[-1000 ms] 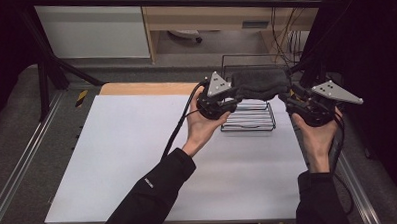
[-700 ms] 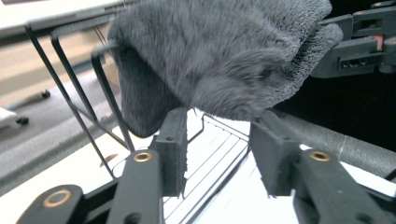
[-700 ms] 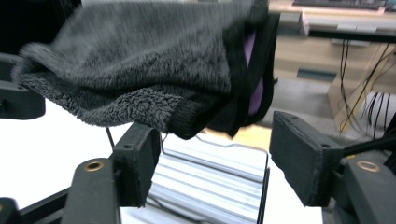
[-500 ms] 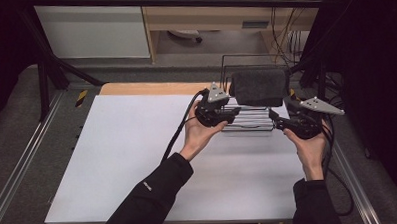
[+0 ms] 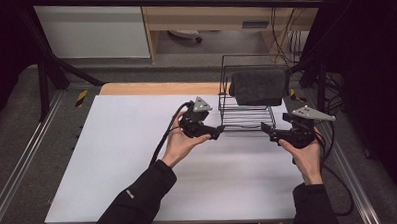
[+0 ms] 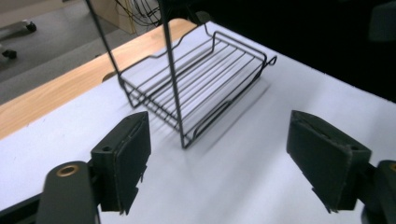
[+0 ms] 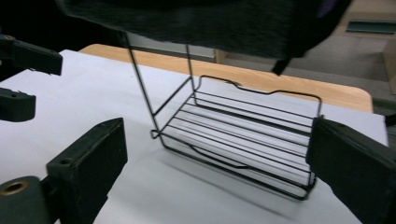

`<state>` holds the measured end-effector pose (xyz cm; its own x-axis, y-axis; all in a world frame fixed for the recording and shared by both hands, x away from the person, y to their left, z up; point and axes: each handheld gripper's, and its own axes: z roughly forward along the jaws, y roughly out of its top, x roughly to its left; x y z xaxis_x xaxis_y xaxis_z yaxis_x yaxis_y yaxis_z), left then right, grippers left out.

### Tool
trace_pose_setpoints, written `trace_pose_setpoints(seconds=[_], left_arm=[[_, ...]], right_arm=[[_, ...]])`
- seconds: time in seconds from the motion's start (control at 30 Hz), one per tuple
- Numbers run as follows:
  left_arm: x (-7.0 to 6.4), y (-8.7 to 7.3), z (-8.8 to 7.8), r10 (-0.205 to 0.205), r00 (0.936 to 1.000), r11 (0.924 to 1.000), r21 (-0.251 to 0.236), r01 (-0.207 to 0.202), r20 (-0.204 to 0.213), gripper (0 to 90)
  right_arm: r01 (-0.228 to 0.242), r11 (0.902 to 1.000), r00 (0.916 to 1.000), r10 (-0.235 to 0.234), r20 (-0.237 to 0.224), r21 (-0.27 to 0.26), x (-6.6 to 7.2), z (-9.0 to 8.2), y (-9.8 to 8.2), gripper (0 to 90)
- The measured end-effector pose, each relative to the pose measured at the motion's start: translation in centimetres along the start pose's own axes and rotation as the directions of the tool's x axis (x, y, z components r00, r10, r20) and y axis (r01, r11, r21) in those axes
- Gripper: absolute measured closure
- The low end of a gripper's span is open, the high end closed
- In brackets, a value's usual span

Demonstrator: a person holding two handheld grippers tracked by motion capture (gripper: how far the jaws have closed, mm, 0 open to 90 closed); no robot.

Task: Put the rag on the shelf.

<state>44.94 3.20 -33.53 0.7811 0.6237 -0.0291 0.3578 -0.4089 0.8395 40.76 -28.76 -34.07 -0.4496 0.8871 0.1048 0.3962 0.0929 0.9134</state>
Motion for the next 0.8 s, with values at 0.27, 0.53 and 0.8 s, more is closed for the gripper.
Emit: trace_pose_setpoints(seconds=[0.27, 0.53, 0.8], left_arm=[[1.8, -3.7, -3.9, -0.029, 0.9994, 0.9996, -0.004, 0.029, -0.019, 11.9], [4.5, -8.9, -8.8, -0.08, 0.9932, 0.9968, -0.009, 0.079, -0.085, 5.6], [6.2, -13.9, -11.6, -0.128, 0.9858, 0.9916, 0.001, 0.129, -0.108, 5.9]], right_arm=[[0.025, 0.9995, 0.9977, -0.024, -0.064, 0.018, 2.8, 0.0, -0.1, 0.8], [0.047, 0.9979, 0.9891, -0.04, -0.142, 0.045, 5.2, 0.5, -1.3, 0.7], [0.075, 0.9916, 0.9816, -0.055, -0.183, 0.106, 6.2, 1.6, -3.9, 0.7]])
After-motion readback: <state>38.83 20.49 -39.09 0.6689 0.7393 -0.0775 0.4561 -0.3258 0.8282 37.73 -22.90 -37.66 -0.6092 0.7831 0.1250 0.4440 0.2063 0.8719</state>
